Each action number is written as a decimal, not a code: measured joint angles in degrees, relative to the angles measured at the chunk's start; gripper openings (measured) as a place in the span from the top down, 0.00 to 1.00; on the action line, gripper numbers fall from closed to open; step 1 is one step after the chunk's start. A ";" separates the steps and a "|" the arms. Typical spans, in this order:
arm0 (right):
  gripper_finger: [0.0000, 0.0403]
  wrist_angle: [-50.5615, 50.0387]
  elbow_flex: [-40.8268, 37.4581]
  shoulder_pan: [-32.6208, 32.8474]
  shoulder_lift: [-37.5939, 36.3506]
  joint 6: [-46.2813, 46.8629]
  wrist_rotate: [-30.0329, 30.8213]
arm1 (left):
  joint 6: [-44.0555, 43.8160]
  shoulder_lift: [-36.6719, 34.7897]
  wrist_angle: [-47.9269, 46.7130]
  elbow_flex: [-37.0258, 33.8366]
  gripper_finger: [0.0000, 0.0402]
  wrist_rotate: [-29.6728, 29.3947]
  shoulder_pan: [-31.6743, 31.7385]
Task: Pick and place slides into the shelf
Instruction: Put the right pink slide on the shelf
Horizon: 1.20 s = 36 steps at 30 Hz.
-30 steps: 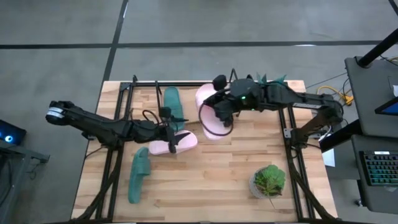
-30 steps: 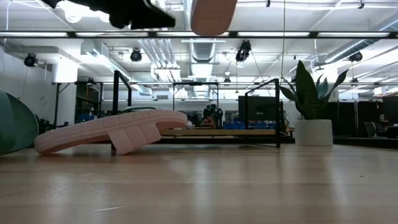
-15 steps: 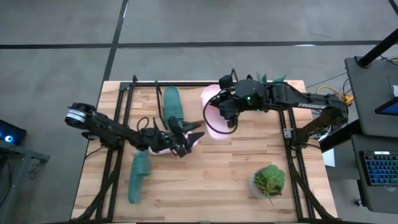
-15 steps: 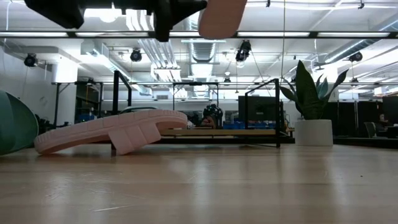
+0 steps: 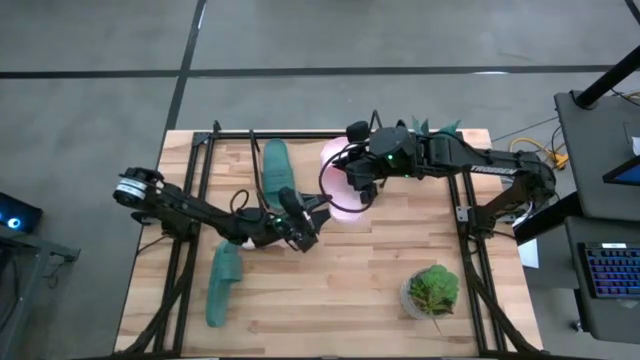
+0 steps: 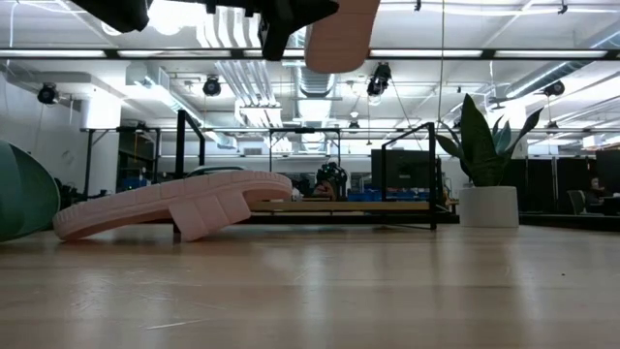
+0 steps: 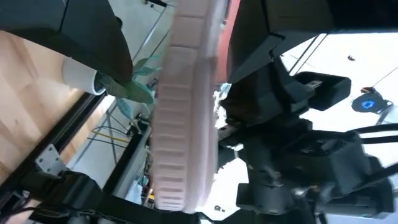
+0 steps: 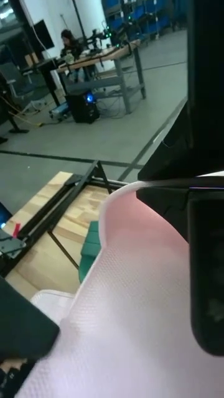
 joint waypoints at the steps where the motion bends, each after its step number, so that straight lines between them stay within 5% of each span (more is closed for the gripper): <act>1: 0.98 0.41 0.00 0.00 -0.02 0.00 0.00 | -0.05 0.09 -0.04 0.00 0.39 0.00 0.00; 6: 0.98 0.47 0.00 0.02 -0.04 -0.04 -0.44 | -1.38 0.24 -0.03 0.33 0.46 0.02 0.02; 18: 0.98 0.17 0.00 0.11 -0.04 0.42 -0.47 | -1.07 0.11 -0.30 2.17 0.92 -1.59 0.07; 25: 0.91 0.87 0.13 0.13 -0.11 0.42 2.49 | -1.09 0.11 -0.85 2.25 0.93 -3.60 0.09; 36: 0.54 2.07 0.18 1.31 -1.17 -7.89 16.11 | -1.55 0.11 -0.89 1.75 0.94 -8.42 0.17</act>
